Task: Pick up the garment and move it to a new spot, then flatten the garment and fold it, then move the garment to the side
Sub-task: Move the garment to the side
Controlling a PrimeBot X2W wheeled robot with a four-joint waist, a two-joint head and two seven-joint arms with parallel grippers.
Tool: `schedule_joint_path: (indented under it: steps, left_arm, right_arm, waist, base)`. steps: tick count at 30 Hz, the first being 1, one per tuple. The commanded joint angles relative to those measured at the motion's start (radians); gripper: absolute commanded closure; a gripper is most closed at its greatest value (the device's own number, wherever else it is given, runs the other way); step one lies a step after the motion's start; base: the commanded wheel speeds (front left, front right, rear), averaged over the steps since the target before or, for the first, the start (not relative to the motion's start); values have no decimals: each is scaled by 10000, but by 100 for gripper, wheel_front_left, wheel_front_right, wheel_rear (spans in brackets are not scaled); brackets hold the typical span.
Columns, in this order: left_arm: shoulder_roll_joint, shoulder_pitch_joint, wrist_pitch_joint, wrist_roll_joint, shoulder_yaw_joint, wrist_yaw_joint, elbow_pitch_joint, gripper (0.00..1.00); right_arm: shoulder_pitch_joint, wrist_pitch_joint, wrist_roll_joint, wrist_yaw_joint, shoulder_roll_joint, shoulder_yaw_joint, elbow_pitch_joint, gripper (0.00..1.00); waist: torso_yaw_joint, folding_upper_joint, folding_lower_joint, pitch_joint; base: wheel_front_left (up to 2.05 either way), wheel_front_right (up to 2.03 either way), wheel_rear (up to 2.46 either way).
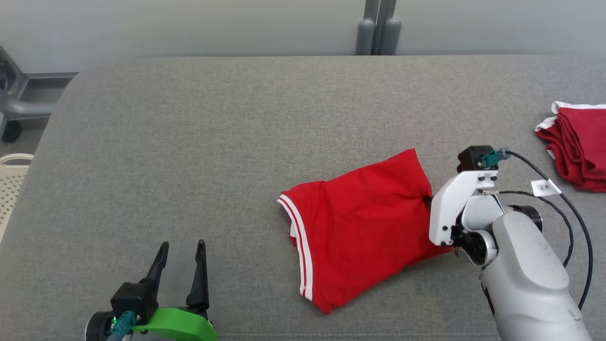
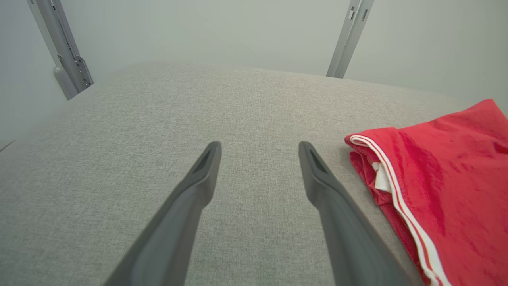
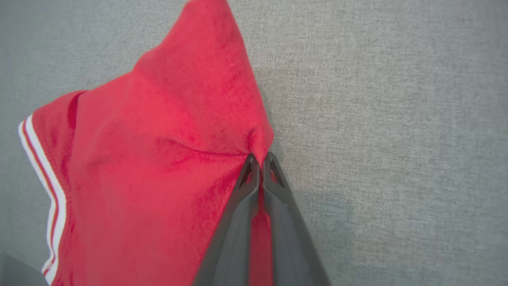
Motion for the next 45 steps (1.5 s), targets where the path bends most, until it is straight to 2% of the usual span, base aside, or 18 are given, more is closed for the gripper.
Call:
schedule_joint_path:
  steps: [1,10,23,33,45]
  left_arm:
    - [10,-3,-5,58,5,-31,-11,0]
    - [-20,-362,-5,153,-226,-70,-227,0]
    - [162,-1178,-5,496,-452,-245,-586,0]
    - [380,-1486,-5,594,-569,-298,-718,0]
    - [574,-1639,100,613,-812,-341,-807,0]
  right_arm:
    - [-458,-92,-162,-5,-67,7,260,100]
    - [-2193,-194,-1636,-5,-61,-225,1222,100]
    - [-4920,-596,-2724,-6,-57,-1883,2212,100]
    - [-6359,-547,-4099,-6,-420,-3233,2625,100]
    - [-7085,-392,-4857,-6,-1761,-4159,2295,100]
  waist:
    - [-473,0,0,92]
    - [-1382,0,0,585]
    - [-2738,0,0,1796]
    - [-2904,0,0,2389]
    - [-2700,0,0,2769]
  base:
    - [0,0,0]
    - [0,0,0]
    - [0,0,0]
    - [0,0,0]
    - [0,0,0]
